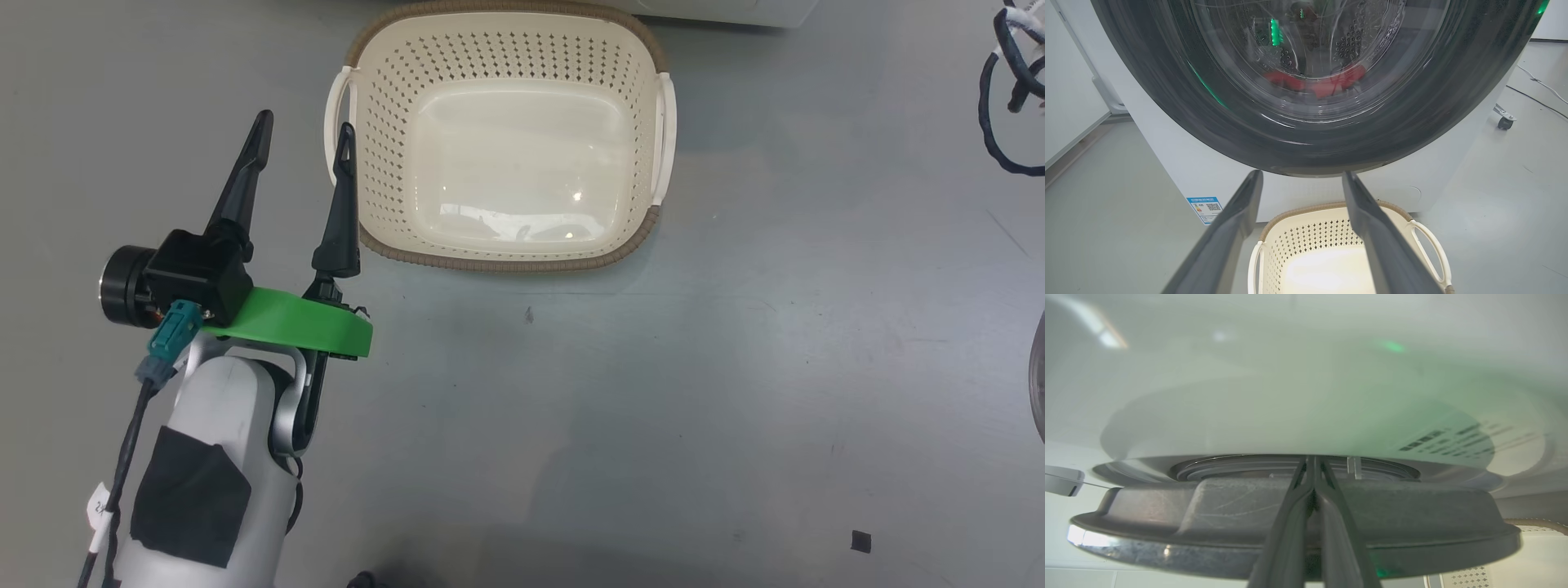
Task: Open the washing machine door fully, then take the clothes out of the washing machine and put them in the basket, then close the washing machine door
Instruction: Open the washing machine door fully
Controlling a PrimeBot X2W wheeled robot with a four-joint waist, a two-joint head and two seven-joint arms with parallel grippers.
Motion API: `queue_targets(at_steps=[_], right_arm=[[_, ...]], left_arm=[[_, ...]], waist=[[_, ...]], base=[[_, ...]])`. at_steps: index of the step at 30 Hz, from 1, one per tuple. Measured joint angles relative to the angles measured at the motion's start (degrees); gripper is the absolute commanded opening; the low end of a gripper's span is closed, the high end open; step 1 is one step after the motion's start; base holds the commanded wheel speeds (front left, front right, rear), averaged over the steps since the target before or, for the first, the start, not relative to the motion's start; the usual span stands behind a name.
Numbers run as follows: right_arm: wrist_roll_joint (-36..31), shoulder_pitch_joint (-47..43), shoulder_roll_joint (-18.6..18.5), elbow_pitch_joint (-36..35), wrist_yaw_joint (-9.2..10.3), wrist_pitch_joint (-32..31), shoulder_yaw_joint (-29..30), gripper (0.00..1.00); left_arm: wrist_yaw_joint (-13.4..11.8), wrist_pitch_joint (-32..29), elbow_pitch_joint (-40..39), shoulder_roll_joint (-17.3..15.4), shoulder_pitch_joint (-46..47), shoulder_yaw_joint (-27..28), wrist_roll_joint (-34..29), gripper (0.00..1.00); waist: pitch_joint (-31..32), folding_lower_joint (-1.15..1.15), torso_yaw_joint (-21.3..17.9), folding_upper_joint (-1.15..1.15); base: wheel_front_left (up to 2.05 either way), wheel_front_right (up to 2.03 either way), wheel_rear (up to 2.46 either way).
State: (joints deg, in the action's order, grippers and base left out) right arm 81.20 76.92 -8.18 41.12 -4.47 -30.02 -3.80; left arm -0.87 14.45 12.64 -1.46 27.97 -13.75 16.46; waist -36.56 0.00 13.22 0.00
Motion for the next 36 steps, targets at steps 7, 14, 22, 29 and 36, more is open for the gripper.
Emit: queue_targets(at_steps=[7,14,22,29,36], right_arm=[[2.85,0.37,-0.73,1.34,-0.18,-4.08,0.66,0.00],[4.61,0.35,-1.15,2.87,-0.77,-7.76,1.04,0.00],[7.20,-0.15,-0.81,4.35,-1.02,-12.12,1.38,0.00],[8.04,-1.77,-0.70,4.92,-1.52,-14.59,1.21,0.00],[8.62,-4.95,-0.42,4.97,-2.02,-17.29,0.41,0.00]], left_arm=[[-0.01,0.00,-0.01,0.03,0.15,-0.10,0.04,1.00],[-0.09,0.00,0.10,0.04,0.19,-0.08,0.16,1.00],[-0.19,0.00,0.70,0.07,0.18,-0.07,0.16,1.00],[-0.19,0.00,1.47,0.07,0.17,-0.23,0.15,1.00],[-0.19,0.00,1.97,0.07,0.08,-0.32,-0.01,1.00]], waist=[[0.11,0.00,0.03,0.00],[0.65,0.00,-0.27,0.00],[2.10,0.00,-1.11,0.00],[3.31,0.00,-1.69,0.00],[5.25,-0.01,-2.29,0.00]], base=[[0.00,0.00,0.00],[0.00,0.00,0.00],[0.00,0.00,0.00],[0.00,0.00,0.00],[0.00,0.00,0.00]])
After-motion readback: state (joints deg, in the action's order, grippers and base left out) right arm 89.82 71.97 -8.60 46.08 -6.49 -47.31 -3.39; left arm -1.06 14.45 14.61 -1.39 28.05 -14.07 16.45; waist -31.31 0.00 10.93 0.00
